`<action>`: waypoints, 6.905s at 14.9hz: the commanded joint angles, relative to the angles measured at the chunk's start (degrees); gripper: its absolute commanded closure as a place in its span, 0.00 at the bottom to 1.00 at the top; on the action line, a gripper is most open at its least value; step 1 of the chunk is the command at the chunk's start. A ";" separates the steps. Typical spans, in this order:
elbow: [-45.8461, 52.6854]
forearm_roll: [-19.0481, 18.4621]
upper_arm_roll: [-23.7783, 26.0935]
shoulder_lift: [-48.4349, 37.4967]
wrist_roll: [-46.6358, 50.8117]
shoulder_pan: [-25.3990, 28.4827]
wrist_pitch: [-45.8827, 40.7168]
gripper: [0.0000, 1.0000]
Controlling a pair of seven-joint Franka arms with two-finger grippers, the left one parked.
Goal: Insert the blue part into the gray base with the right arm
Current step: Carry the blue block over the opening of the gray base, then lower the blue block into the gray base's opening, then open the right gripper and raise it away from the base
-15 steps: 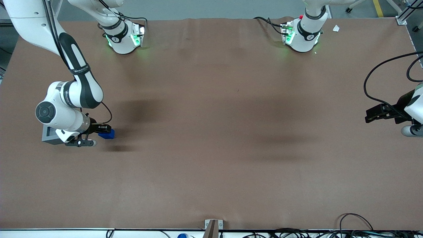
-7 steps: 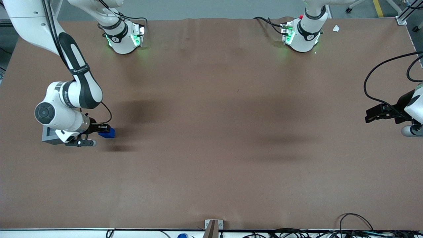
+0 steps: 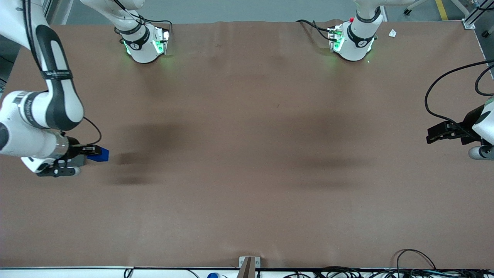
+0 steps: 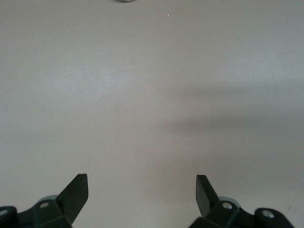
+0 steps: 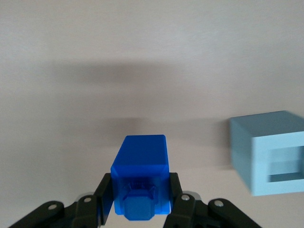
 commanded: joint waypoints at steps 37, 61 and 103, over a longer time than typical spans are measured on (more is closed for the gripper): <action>3.92 -5.81 0.83 4.61 -15.28 -14.69 1.74 1.00; 5.59 -5.54 0.83 6.99 -16.07 -15.31 1.92 1.00; 8.49 -1.41 1.79 -23.85 11.79 3.59 -26.47 0.00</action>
